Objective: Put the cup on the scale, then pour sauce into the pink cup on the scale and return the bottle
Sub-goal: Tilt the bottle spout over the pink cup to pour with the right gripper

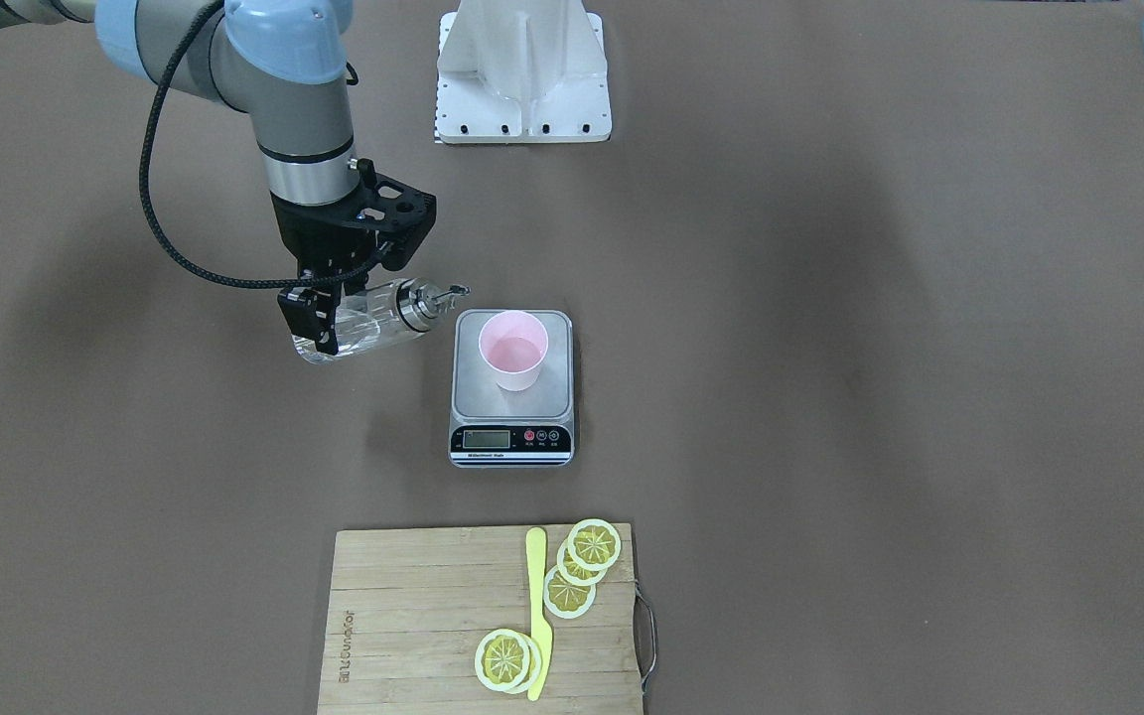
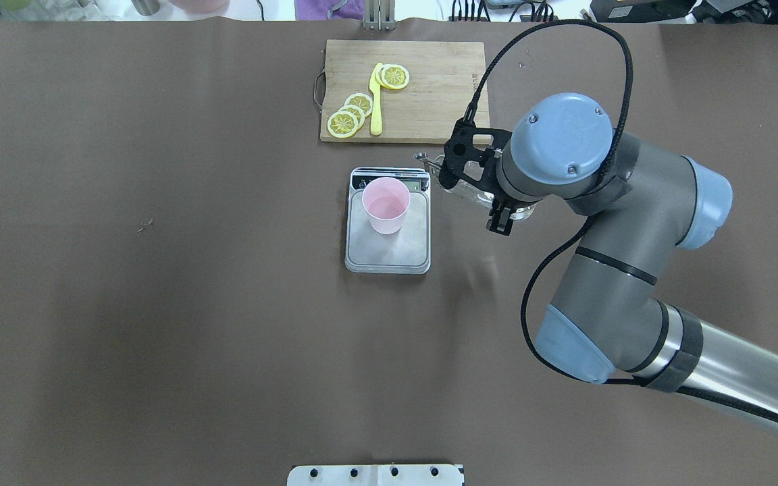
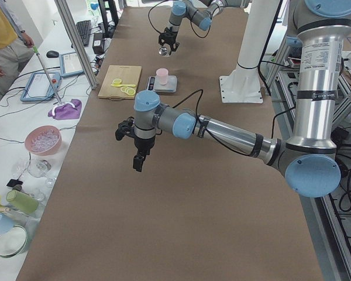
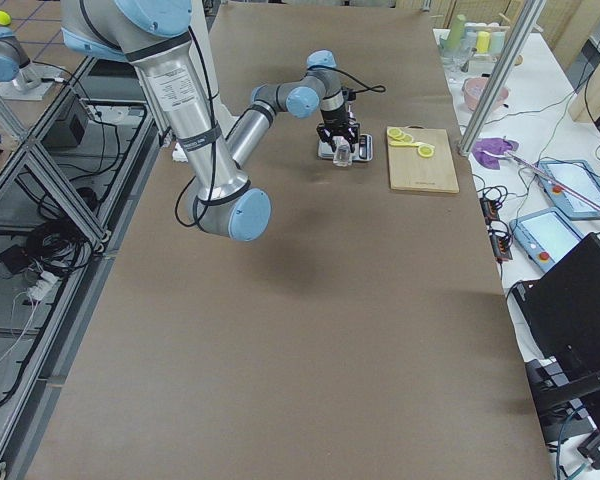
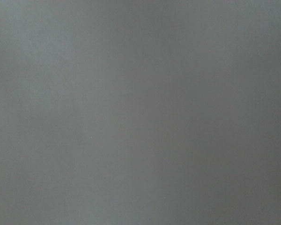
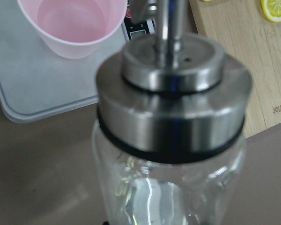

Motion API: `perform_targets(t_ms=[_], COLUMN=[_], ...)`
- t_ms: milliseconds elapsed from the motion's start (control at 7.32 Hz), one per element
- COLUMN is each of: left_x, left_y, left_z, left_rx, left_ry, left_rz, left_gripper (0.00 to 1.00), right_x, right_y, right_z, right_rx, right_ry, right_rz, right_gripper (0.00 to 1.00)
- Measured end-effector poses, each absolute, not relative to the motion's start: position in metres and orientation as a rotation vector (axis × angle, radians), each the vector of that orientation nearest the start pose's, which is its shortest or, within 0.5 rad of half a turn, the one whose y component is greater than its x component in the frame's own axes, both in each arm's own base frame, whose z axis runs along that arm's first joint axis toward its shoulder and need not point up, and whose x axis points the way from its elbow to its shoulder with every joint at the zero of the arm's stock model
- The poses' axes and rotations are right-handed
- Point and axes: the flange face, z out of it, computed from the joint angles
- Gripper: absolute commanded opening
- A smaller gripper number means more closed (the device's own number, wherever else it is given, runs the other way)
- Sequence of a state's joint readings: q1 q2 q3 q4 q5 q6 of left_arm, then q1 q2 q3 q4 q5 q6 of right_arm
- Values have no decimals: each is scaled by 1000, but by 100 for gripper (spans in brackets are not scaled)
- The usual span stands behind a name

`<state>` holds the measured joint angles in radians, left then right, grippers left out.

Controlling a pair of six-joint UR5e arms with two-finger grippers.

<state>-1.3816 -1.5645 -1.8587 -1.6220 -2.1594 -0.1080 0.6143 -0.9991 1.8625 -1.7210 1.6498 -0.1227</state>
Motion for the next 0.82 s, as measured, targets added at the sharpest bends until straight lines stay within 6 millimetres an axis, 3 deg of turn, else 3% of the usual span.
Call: perform_targets(t_ms=[819], left_x=[13], left_y=[-496], left_z=[534], left_rx=[226], left_ry=[627], left_rz=[175], left_gripper=[98], right_x=[-469], right_y=[-477], right_z=[217], right_rx=[568], right_ry=[-177], right_rz=[-1093], right_gripper=[0])
